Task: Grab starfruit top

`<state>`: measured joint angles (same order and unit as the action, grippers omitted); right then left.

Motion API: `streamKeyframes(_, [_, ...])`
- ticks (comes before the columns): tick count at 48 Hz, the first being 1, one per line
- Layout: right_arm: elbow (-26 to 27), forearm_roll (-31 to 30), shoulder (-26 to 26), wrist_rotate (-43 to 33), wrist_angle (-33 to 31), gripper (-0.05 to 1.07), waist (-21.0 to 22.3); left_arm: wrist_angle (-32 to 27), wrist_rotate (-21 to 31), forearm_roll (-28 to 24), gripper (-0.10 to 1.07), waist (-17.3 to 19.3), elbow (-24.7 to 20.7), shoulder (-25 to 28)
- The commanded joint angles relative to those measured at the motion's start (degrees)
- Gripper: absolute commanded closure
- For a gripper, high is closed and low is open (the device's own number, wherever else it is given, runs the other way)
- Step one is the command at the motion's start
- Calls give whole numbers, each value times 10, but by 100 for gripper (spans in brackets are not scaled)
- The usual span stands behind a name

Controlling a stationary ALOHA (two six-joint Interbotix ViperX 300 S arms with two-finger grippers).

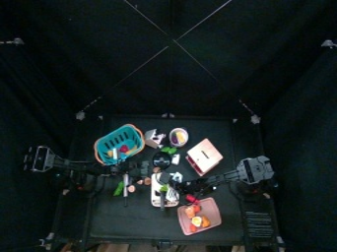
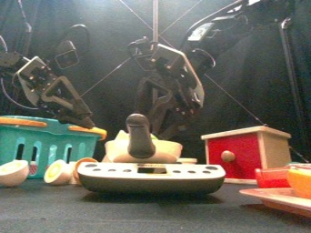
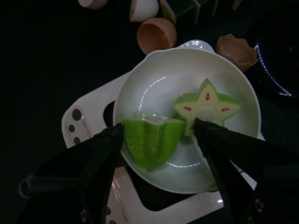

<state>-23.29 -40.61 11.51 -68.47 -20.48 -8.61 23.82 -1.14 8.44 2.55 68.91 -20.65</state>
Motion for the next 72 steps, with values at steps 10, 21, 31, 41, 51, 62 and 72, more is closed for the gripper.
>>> streamKeyframes(10, [7, 9, 1, 1, 3, 7, 4, 2, -1, -1, 5, 1, -5, -1])
streamKeyframes(21, [7, 9, 3, 1, 3, 11, 4, 2, -1, -1, 5, 1, -5, -1])
streamKeyframes(31, [8, 9, 3, 0, 3, 20, 4, 2, -1, -1, 5, 2, -5, -1])
streamKeyframes(41, [12, 15, 3, 0, 3, 32, 0, 2, -1, 1, 5, 2, -5, -1])
streamKeyframes(51, [12, 38, -7, 1, 0, 43, -1, 2, -1, -1, 5, 2, -5, -1])
streamKeyframes(62, [13, 49, -28, 1, -12, 43, -4, 3, -1, -1, 5, 2, -5, -1])
streamKeyframes(72, [16, 46, -44, 1, -25, 43, -5, 2, -1, -1, 5, 1, -5, -1])
